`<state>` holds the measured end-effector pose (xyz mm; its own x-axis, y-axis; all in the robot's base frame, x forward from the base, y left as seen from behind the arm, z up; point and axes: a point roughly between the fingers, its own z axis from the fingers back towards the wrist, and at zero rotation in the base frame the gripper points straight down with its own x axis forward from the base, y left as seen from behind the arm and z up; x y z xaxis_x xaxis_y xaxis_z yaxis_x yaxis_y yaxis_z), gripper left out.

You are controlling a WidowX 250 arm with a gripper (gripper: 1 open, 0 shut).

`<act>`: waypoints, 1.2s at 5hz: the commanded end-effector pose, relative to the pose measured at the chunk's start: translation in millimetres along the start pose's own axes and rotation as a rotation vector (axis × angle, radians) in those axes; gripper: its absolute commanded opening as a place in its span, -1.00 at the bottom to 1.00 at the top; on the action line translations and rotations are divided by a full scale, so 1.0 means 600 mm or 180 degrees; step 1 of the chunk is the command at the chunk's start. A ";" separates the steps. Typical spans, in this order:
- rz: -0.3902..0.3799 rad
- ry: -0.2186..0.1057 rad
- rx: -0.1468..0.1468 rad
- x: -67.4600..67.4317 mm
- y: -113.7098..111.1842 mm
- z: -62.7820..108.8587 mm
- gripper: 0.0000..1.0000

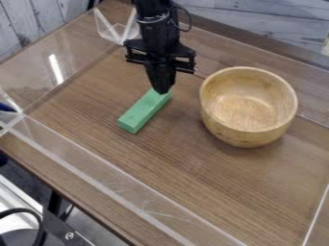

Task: Put the green block in the brown bowl

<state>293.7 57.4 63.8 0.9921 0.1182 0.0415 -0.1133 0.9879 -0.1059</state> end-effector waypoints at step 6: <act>0.0406 -0.0043 0.0292 0.048 0.016 0.032 -1.00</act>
<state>309.4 67.7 64.5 0.9698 0.2430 -0.0187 -0.2434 0.9697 -0.0199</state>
